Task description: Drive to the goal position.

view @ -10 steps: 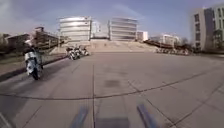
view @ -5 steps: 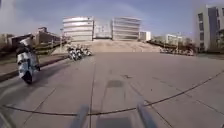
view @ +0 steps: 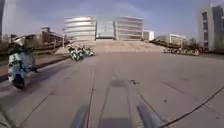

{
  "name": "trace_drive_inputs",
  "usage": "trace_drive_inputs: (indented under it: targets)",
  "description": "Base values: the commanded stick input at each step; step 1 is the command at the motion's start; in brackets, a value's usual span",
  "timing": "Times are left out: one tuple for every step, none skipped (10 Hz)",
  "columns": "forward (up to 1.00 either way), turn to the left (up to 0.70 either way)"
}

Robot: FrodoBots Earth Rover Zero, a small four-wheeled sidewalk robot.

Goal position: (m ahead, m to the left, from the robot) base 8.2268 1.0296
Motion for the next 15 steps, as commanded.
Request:
trace_drive_inputs:
  targets:
    - [0.70, 0.00]
    - [0.70, 0.00]
    - [0.70, 0.00]
    - [0.70, 0.00]
    - [0.70, 0.00]
    - [0.70, 0.00]
    - [0.70, 0.00]
    - [0.70, 0.00]
    - [0.70, 0.00]
    - [0.70, 0.00]
    - [0.70, 0.00]
    - [0.70, 0.00]
    - [0.70, 0.00]
    - [0.70, 0.00]
    - [0.70, 0.00]
